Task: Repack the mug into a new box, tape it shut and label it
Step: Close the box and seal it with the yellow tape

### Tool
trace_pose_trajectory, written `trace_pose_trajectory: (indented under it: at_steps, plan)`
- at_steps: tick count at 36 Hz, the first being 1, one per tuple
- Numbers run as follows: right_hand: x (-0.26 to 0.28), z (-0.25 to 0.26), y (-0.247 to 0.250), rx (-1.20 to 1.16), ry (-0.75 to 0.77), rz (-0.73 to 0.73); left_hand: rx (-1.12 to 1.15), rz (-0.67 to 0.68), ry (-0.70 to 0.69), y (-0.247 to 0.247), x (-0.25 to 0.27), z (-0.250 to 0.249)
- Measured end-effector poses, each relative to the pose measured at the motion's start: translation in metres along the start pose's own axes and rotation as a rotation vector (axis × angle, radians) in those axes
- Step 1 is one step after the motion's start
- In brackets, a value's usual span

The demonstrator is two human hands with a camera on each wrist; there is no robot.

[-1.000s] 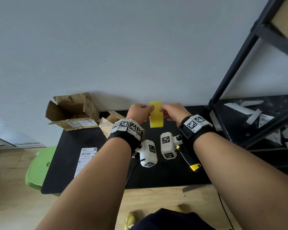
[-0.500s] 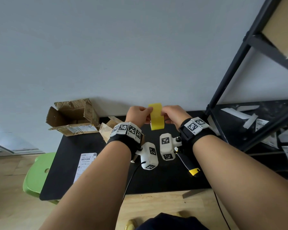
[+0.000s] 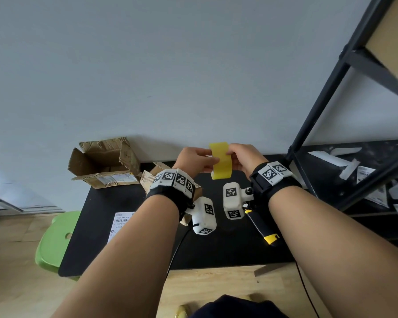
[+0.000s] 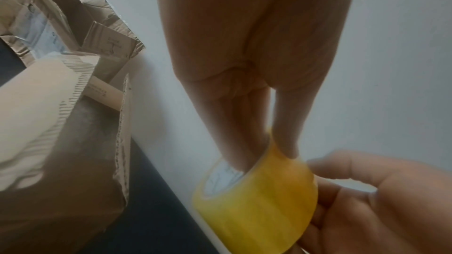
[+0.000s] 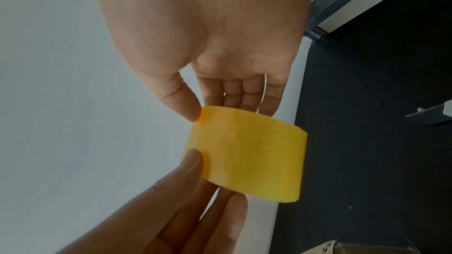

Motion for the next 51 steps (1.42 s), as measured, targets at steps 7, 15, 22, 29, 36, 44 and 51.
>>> trace_pose_trajectory:
  at_steps: [7,15,22,29,36,44,51]
  plan:
    - [-0.001,0.001,-0.004,0.087,0.013,0.035,0.045,-0.052,-0.011,0.004,-0.003,0.002]
    - [0.003,0.005,-0.008,0.173,0.070,0.072,0.120,-0.151,-0.006,0.009,-0.008,0.002]
    - [-0.002,0.000,-0.007,0.112,0.055,0.090,0.117,-0.137,-0.020,0.008,-0.005,0.000]
    - [0.002,0.000,-0.009,-0.050,0.023,0.080,0.081,-0.055,0.040,0.007,-0.002,0.001]
    - [0.005,0.000,-0.009,-0.059,0.018,0.072,0.102,-0.096,-0.008,0.006,0.003,-0.009]
    - [0.010,0.005,-0.009,0.106,0.051,0.083,0.082,-0.133,-0.029,0.007,0.004,-0.011]
    - [0.010,-0.005,-0.012,0.163,0.060,0.101,0.076,-0.138,-0.007,0.008,0.004,-0.006]
Point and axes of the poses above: each hand's wrist, its own x-axis away from the middle knuckle, its own y-axis out of the back of the hand, z = x × y, the point moved 7 cm from there along -x, towards the middle knuckle, and after that the axes turned 14 degrees about x, right-handed, at the moved point
